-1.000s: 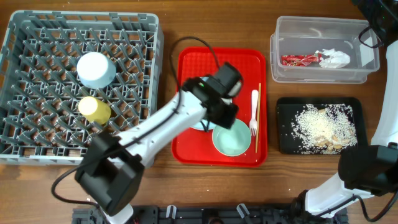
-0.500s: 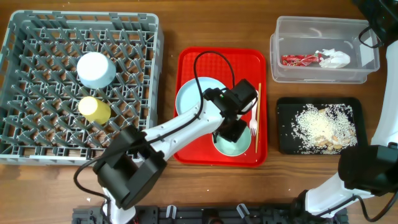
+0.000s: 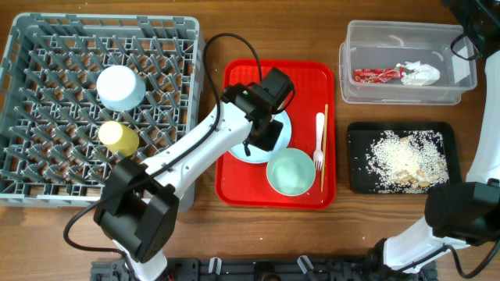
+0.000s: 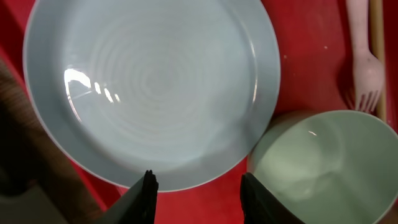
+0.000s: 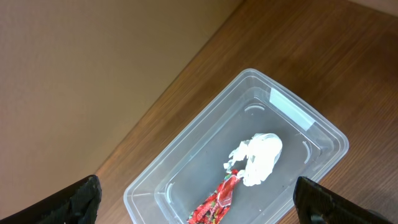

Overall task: Sort waste into correct bins and load items into the dishwasher rack
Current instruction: 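Reach the left gripper to the light green saucer and grasp its rim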

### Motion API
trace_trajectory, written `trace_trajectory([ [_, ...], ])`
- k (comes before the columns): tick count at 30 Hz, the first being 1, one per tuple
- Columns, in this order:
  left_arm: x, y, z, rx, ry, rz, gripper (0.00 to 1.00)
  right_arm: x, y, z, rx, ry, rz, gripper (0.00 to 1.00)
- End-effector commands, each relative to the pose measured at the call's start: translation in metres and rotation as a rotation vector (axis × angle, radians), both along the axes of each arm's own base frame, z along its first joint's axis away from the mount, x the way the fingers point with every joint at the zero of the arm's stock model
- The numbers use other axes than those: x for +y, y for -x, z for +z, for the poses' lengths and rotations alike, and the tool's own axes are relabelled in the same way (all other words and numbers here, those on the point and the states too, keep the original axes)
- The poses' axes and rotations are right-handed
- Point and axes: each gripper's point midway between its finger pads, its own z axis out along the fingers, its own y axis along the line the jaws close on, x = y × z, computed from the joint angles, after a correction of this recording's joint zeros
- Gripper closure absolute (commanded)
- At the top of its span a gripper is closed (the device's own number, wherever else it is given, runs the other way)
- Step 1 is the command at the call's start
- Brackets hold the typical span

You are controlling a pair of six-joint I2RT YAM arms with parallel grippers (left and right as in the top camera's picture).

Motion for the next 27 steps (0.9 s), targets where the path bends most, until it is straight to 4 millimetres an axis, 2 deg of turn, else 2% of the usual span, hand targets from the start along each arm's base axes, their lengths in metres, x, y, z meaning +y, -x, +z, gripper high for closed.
trace_trajectory([
  [1,-0.015,0.026,-0.035,0.114,0.035,-0.106,0.61,-0.002,-0.002,-0.003,0.005,0.005,-0.014,0.0],
  [4,-0.03,0.037,-0.043,0.162,0.087,-0.135,0.63,-0.002,-0.002,-0.003,0.005,0.005,-0.014,0.0],
  [6,-0.039,0.041,-0.041,0.174,0.128,-0.151,0.6,-0.002,-0.002,-0.003,0.005,0.005,-0.013,0.0],
  [10,-0.038,0.042,-0.047,0.185,0.117,-0.15,0.57,-0.002,-0.002,-0.003,0.005,0.005,-0.014,0.0],
  [13,-0.036,0.044,-0.065,0.222,0.088,-0.145,0.59,-0.002,-0.002,-0.003,0.005,0.005,-0.014,0.0],
  [16,-0.036,0.047,-0.075,0.242,0.072,-0.145,0.64,-0.002,-0.002,-0.003,0.005,0.005,-0.014,0.0],
  [19,-0.036,0.047,-0.074,0.241,0.074,-0.145,0.69,-0.002,-0.002,-0.003,0.005,0.006,-0.014,0.0],
  [26,-0.036,0.047,-0.074,0.24,0.075,-0.139,0.96,-0.002,-0.002,-0.003,0.005,0.005,-0.014,0.0],
  [27,-0.036,0.047,-0.073,0.24,0.075,-0.139,0.96,-0.002,-0.002,-0.003,0.005,0.005,-0.014,0.0],
])
